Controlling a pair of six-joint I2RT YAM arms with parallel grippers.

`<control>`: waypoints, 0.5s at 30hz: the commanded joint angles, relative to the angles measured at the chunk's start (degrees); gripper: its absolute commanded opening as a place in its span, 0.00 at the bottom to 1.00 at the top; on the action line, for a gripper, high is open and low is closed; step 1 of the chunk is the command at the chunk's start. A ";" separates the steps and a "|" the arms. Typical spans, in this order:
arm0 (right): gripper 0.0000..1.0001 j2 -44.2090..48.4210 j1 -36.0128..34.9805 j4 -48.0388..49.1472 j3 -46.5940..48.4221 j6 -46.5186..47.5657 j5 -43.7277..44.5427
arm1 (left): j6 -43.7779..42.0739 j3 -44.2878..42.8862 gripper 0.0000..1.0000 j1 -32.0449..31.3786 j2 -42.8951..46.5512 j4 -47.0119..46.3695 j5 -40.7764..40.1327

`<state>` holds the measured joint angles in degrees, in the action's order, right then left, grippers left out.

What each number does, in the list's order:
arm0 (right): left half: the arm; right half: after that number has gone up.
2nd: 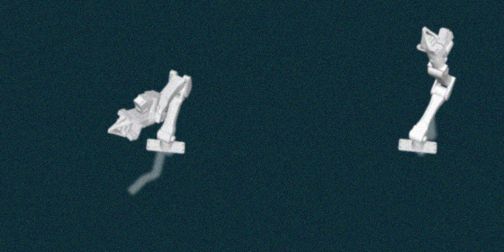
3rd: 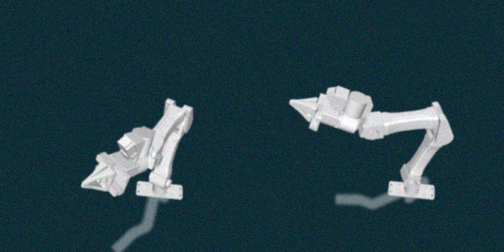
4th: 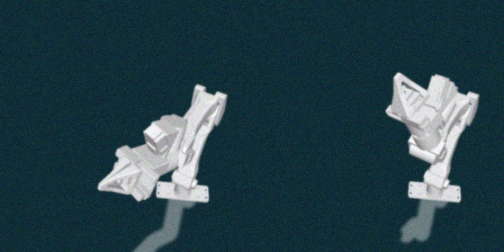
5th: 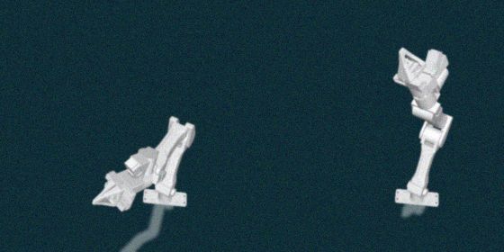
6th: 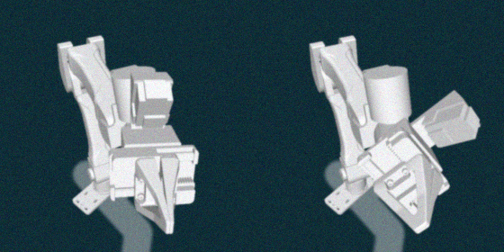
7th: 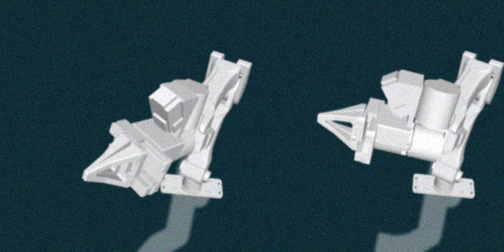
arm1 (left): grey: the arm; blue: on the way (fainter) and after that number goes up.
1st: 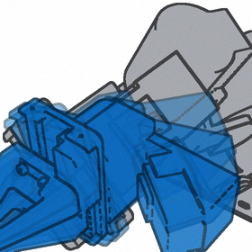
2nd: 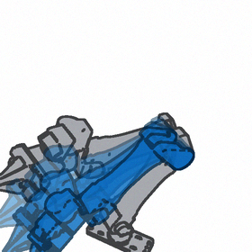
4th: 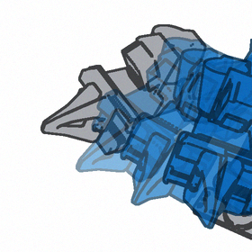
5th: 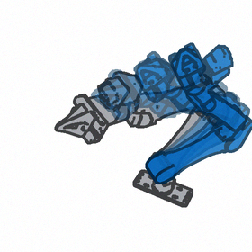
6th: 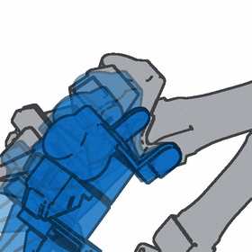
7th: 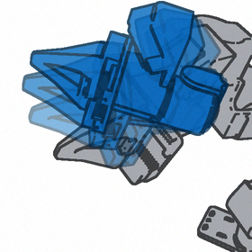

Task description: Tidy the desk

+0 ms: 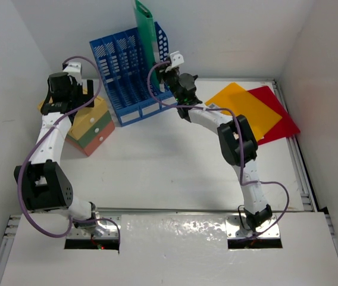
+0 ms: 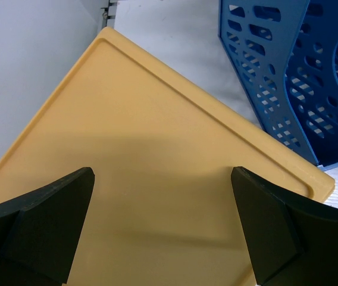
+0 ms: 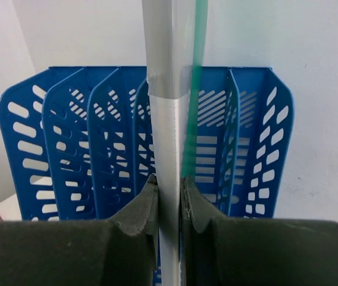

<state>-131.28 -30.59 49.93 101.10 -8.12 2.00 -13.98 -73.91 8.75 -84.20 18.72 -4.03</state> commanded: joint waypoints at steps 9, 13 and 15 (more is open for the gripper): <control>0.00 -5.03 1.06 9.47 1.12 3.28 -6.21 | -0.35 -0.80 0.99 0.91 0.71 -2.55 1.57; 0.00 -7.49 1.15 9.65 1.12 4.78 -7.36 | -0.35 -0.71 0.99 1.00 0.36 -2.55 1.83; 0.00 -8.72 1.15 9.83 1.29 4.69 -7.01 | -0.44 -0.71 0.99 0.91 0.27 -2.37 1.84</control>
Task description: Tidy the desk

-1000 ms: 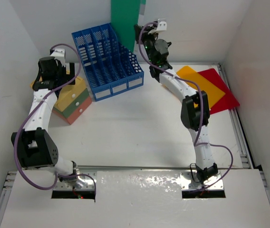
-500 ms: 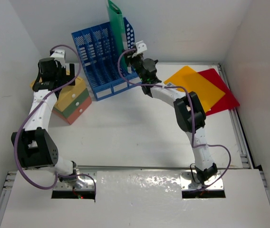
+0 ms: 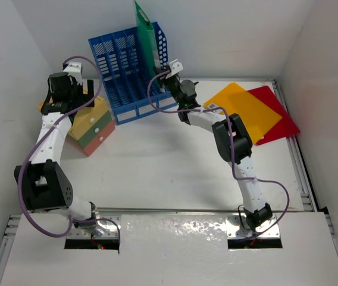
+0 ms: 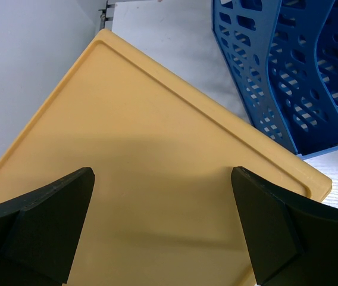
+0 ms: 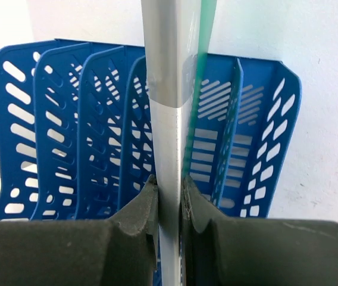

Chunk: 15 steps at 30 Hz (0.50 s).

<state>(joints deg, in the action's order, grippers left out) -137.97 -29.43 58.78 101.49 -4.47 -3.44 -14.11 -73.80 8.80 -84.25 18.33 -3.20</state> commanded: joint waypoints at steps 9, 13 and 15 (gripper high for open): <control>0.00 -5.11 0.16 0.71 2.73 0.60 -2.18 | -0.31 -0.82 0.99 0.87 0.23 -1.72 0.65; 0.00 -8.80 0.78 0.28 8.36 -3.60 -0.95 | -0.39 -0.82 0.99 0.96 0.05 -1.63 0.65; 0.00 -8.81 1.04 0.28 8.90 -4.93 -1.30 | -0.66 -0.91 0.99 0.87 0.05 -1.63 0.39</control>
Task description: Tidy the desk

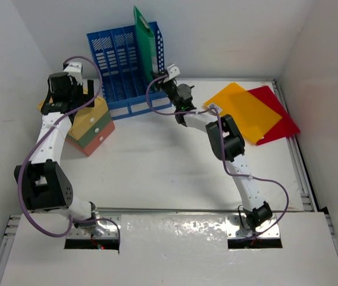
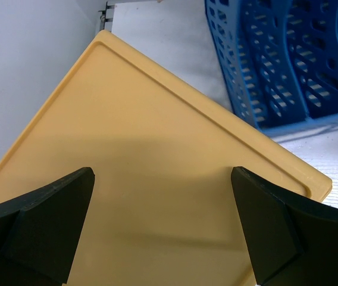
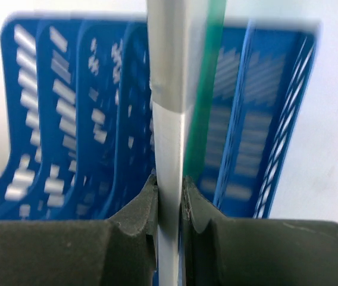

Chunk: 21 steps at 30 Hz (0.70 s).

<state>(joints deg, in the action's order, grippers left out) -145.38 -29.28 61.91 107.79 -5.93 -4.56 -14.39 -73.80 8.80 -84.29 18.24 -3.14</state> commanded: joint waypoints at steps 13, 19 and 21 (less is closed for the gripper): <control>0.00 7.39 1.24 -4.42 -12.33 2.15 -0.02 | 0.15 -0.99 0.99 0.96 -0.26 -1.72 2.25; 0.26 9.41 2.21 -9.70 -13.13 2.95 0.35 | 0.33 -1.17 0.99 0.96 -0.17 -1.37 2.26; 0.35 9.94 2.73 -9.96 -13.30 1.55 -0.45 | 0.42 -1.26 0.99 0.96 -0.17 -1.28 2.34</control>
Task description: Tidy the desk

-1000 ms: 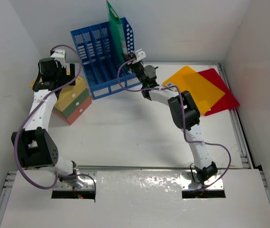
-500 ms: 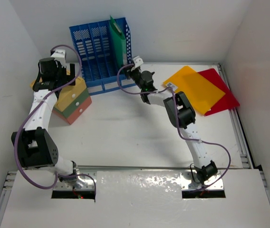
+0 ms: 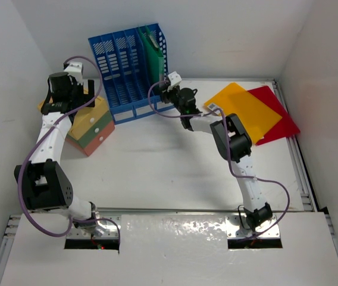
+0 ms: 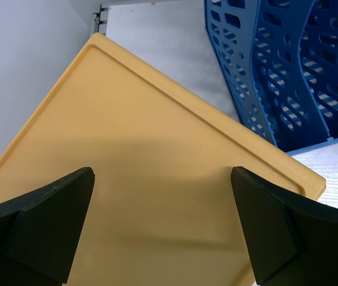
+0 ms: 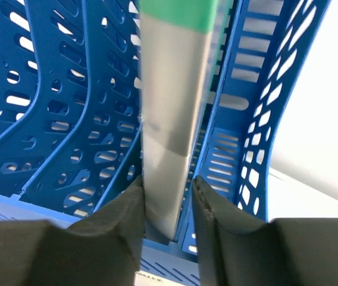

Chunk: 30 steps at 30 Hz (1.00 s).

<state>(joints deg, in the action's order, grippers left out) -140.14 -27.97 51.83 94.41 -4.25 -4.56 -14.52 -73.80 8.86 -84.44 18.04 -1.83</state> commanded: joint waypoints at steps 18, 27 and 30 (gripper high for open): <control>0.85 41.23 5.20 -30.09 -23.79 0.38 -4.51 | 2.13 -8.90 0.98 0.80 -1.51 2.70 6.39; 0.86 46.19 6.08 -46.20 -33.33 18.21 21.59 | 0.73 -8.65 0.98 0.72 2.44 3.75 10.70; 0.84 40.57 5.91 -50.42 -29.73 22.00 25.02 | -0.06 -7.50 0.98 0.72 3.32 3.40 10.79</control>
<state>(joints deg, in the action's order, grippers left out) -95.37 -21.63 10.22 62.02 11.16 12.80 -13.65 -81.32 9.04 -84.38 23.07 7.11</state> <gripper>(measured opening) 0.846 0.987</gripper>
